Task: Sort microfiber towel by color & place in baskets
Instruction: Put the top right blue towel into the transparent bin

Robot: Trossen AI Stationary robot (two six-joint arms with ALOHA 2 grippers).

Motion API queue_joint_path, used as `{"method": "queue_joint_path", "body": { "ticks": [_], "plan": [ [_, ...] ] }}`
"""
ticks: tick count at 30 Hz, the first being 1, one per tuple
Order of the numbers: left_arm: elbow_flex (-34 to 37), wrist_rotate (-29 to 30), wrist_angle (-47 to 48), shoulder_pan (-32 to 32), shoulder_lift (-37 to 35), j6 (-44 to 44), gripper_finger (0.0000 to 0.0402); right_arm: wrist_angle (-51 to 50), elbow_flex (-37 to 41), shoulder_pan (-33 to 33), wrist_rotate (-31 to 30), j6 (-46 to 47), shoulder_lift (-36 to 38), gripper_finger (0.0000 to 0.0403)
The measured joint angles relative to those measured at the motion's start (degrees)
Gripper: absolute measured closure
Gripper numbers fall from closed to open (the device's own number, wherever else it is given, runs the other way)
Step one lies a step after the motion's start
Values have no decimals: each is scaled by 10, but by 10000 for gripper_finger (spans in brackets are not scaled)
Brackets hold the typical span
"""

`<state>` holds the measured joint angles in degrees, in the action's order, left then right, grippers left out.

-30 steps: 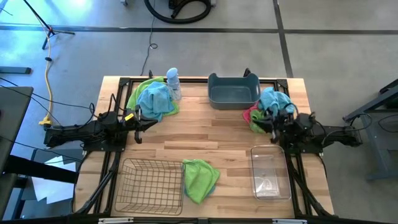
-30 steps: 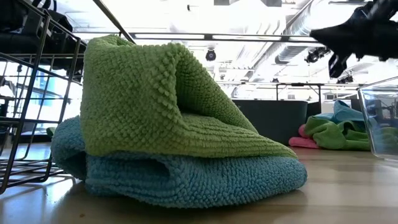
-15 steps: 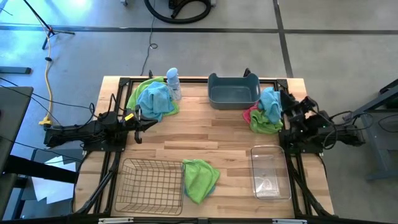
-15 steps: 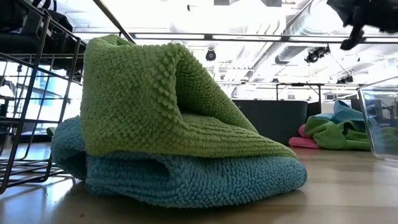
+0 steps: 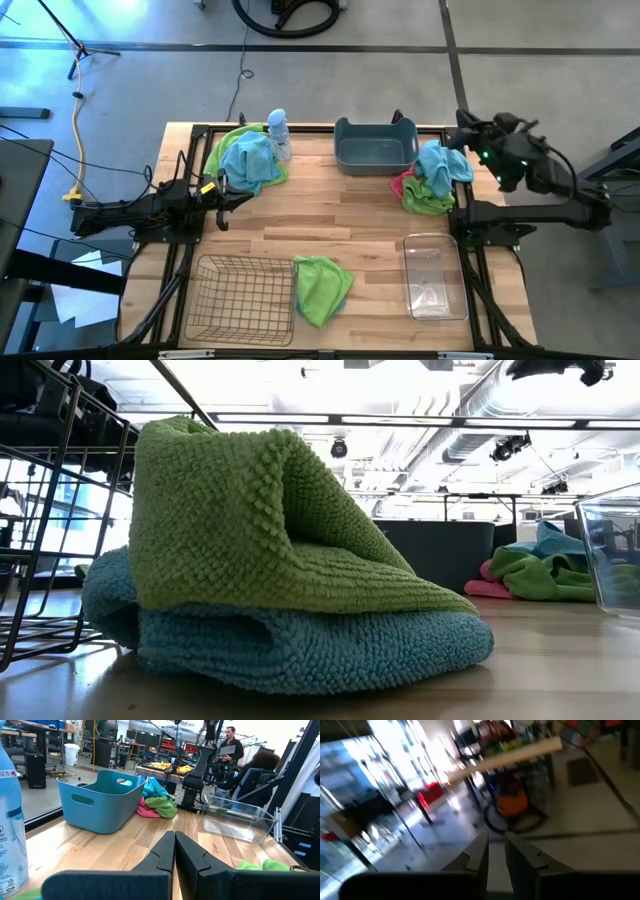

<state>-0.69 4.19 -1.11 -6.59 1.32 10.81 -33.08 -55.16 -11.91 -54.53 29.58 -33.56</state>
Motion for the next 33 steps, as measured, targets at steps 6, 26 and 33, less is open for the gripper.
{"method": "queue_joint_path", "body": {
  "ticks": [6, 26, 33],
  "plan": [
    [0, 0, 0, 0, 0, 0, 402, -212, -99, -126, 117, 65, -97, 303],
    [0, 0, 0, 0, 0, 0, 402, -431, -79, -387, 398, 64, -274, 173],
    [0, 0, 0, 0, 0, 0, 401, -356, 21, -417, 448, 83, -214, 162]
  ]
}}
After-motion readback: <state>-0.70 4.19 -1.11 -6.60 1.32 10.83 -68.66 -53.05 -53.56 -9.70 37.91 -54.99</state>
